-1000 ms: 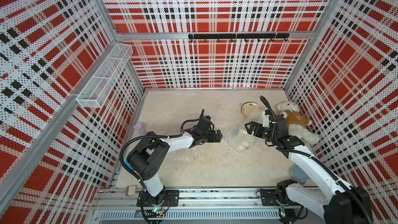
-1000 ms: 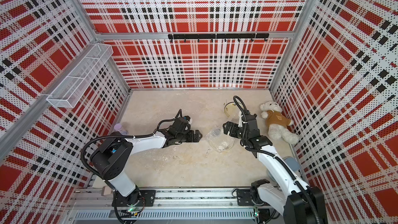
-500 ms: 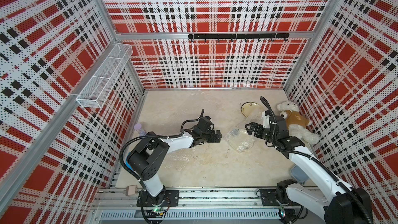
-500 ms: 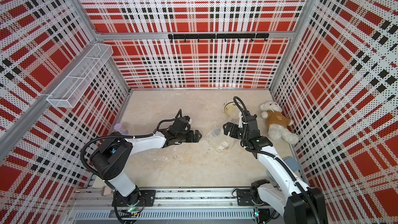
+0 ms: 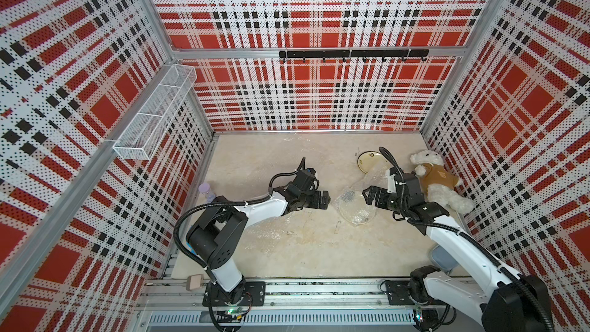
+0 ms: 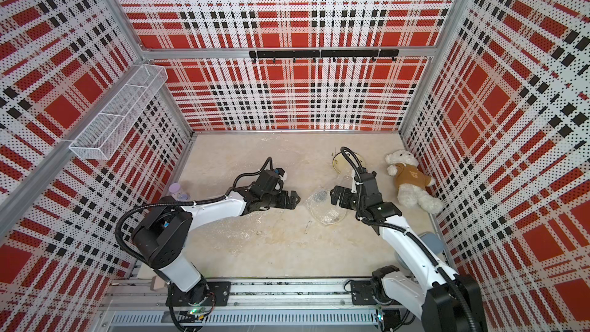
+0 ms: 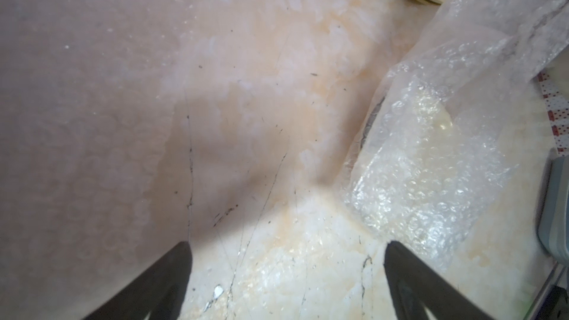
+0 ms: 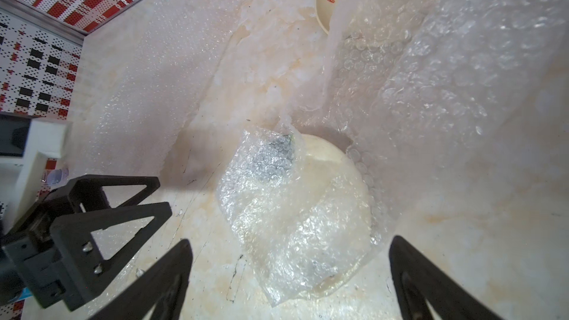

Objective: Unpack dinner plates from bubble wrap
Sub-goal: Unwrap the bubble wrap at the center of the board.

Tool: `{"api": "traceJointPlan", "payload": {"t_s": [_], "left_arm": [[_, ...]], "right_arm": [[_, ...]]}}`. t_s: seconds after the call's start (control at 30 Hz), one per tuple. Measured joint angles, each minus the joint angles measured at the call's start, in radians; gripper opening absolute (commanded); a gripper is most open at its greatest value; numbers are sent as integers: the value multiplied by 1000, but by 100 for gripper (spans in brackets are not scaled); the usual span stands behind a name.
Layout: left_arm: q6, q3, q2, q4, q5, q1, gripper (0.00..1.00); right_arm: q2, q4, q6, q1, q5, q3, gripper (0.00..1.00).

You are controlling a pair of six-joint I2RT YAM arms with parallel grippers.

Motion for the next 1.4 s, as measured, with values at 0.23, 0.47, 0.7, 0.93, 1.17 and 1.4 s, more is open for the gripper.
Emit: {"api": "traceJointPlan", "payload": {"t_s": [0.23,0.47,0.7,0.93,1.17,1.4], "left_arm": [[114,93,2,-102,52,10,100],[211,176,53,-163,156,40,99],[257,229,117,-209,243,51,100],[293,299,167,-233,273,18,98],[328,363,240,-267,275,5,85],[356,397,264,-314,261,-21,75]], "right_arm": [[13,1,0,0,-1,0,100],[13,2,-3,-46,-44,0,100],[3,3,-2,-91,-86,0,100],[3,14,6,-93,-116,-3,100],[3,24,9,-98,-130,-6,100],[3,26,9,-106,-134,-18,100]]}}
